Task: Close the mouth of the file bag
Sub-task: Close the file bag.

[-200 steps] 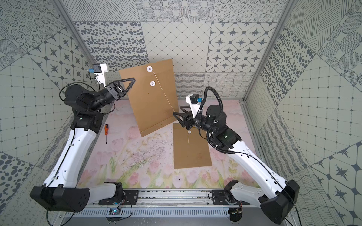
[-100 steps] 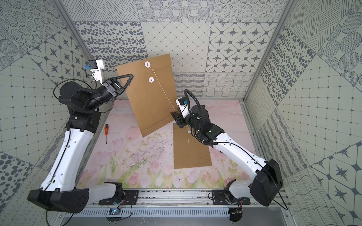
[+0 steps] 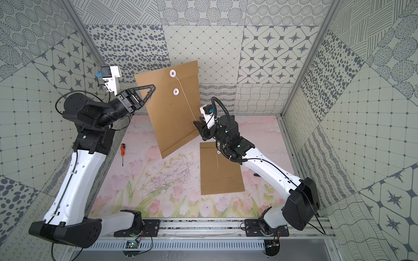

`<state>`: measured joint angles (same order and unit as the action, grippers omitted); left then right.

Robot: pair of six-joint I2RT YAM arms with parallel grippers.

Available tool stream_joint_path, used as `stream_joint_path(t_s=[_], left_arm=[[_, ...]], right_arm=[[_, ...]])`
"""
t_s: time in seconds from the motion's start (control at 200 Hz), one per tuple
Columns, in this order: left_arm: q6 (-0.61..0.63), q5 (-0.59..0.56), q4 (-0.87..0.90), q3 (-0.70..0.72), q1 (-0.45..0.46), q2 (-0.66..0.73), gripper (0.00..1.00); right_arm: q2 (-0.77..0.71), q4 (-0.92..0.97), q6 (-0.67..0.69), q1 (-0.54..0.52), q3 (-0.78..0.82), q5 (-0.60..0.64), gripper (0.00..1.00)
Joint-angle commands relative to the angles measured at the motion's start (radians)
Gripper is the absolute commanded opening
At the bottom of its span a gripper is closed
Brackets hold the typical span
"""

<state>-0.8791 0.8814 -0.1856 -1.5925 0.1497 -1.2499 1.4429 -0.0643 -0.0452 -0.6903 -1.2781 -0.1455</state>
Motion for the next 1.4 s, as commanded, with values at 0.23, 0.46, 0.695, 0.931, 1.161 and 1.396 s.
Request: stream_joint_path(t_s=[0.23, 0.46, 0.695, 0.931, 1.161, 1.396], left_arm=[[0.056, 0.059, 0.018, -0.035, 0.044, 0.002, 0.00], [0.069, 0.059, 0.028, -0.041, 0.055, -0.006, 0.00], [0.081, 0.057, 0.033, -0.046, 0.066, -0.017, 0.00], [0.132, 0.040, 0.074, -0.048, 0.067, -0.011, 0.00], [0.138, 0.022, 0.047, -0.018, 0.067, -0.023, 0.00], [0.109, 0.027, -0.012, 0.039, 0.066, -0.030, 0.00]], right_arm=[[0.056, -0.029, -0.010, -0.012, -0.062, -0.031, 0.33], [0.081, -0.030, -0.018, -0.022, -0.089, -0.048, 0.26], [0.090, -0.031, -0.021, -0.027, -0.102, -0.056, 0.14], [0.073, -0.029, -0.025, -0.026, -0.091, -0.087, 0.00], [0.002, 0.084, 0.012, -0.112, -0.094, -0.153, 0.00], [-0.045, 0.193, 0.057, -0.249, -0.111, -0.163, 0.00]])
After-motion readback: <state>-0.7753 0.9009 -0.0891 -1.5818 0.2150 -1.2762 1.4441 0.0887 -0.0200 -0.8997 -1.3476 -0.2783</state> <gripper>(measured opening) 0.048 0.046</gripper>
